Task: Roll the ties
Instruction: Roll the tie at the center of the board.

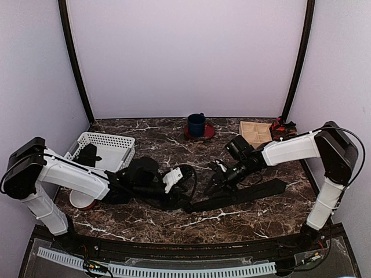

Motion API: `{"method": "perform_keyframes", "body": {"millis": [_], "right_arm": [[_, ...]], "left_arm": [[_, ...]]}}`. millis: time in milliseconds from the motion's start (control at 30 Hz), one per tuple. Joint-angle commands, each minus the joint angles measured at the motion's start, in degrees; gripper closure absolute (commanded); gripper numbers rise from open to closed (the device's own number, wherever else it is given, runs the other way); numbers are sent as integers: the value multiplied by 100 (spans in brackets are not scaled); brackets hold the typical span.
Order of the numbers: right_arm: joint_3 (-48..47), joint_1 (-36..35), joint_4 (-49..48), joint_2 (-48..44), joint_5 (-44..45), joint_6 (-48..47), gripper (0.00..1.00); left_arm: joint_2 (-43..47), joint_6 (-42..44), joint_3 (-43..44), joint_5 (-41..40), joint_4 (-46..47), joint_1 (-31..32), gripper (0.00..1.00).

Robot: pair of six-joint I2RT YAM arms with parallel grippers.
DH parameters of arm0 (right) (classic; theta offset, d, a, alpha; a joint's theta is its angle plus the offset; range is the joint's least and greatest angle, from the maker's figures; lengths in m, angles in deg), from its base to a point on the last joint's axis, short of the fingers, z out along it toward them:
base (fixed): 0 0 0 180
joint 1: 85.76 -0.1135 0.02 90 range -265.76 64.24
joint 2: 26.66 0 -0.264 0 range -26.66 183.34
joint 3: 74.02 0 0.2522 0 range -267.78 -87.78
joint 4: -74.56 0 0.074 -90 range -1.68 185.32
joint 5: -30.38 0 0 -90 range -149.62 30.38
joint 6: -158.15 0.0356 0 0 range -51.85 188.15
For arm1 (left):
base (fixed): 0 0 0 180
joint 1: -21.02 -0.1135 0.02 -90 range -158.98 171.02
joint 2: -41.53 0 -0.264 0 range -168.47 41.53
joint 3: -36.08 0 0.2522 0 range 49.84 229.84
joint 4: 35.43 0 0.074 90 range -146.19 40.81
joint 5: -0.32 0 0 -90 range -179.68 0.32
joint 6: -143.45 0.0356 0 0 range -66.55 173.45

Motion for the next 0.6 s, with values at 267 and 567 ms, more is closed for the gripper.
{"method": "perform_keyframes", "body": {"millis": [267,567], "right_arm": [[-199,-349,32,600,197,-122,90],[-235,-367,399,955,508,-398,92]], "left_arm": [[176,-425,-1034,24,204,31,64],[-510,-340,-451,243,437,31,65]]}}
